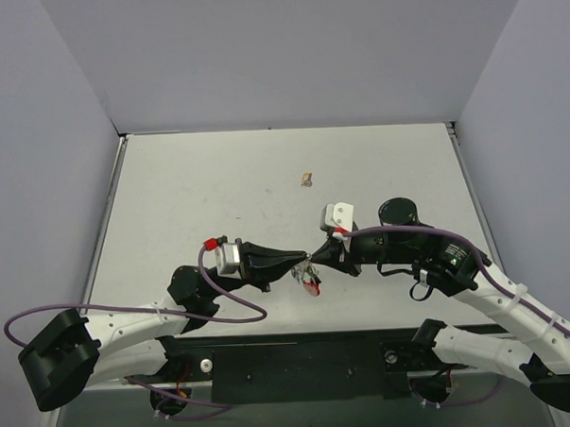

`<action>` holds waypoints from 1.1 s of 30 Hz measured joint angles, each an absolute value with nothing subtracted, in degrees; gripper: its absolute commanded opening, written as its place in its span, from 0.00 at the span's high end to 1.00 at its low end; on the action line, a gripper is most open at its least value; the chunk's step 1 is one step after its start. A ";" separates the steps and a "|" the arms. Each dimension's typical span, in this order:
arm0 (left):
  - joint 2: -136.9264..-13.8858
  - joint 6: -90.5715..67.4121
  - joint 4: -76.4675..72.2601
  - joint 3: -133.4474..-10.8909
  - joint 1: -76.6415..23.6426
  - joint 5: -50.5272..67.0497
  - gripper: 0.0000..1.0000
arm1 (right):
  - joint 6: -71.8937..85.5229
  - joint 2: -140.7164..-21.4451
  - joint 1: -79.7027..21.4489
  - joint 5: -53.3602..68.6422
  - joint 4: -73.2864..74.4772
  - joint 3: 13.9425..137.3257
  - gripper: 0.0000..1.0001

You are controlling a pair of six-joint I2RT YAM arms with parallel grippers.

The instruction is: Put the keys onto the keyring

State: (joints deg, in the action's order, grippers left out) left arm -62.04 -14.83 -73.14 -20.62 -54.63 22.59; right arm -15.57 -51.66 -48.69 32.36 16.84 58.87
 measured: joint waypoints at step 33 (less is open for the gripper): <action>-57.95 -14.59 -73.12 -20.16 -52.01 23.86 1.00 | -19.33 -49.63 -44.56 35.68 17.32 58.87 1.00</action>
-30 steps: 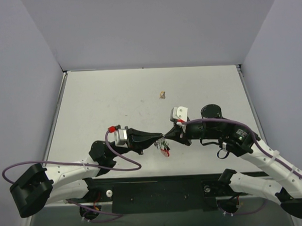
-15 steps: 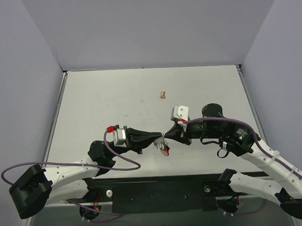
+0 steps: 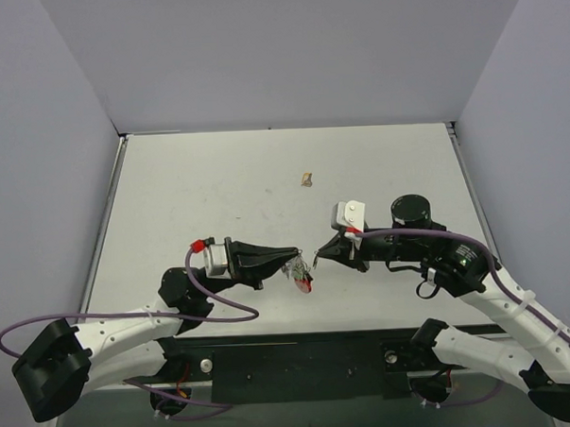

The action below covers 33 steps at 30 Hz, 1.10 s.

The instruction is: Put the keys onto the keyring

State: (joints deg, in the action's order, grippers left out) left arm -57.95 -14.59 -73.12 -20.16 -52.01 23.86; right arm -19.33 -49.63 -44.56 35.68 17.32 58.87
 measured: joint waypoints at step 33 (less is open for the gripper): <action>-65.84 -16.43 -73.12 -21.10 -51.94 27.70 1.00 | -16.08 -46.89 -42.76 39.03 13.30 53.80 1.00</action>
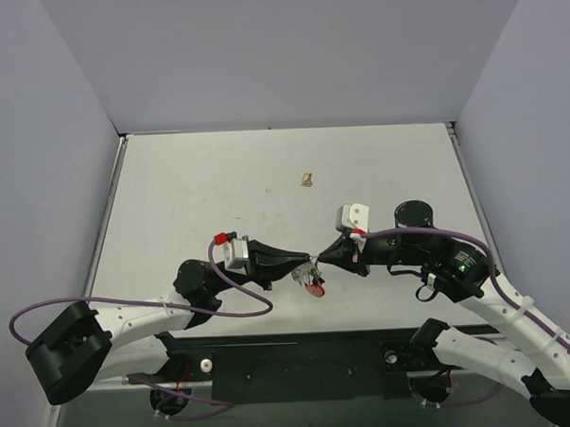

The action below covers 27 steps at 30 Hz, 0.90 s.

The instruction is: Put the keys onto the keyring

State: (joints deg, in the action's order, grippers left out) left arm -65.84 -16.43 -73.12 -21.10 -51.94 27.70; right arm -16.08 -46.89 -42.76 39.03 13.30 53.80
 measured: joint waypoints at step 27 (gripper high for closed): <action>-66.87 -17.41 -73.12 -21.47 -51.96 27.81 1.00 | -14.55 -46.87 -42.78 37.60 12.80 52.90 1.00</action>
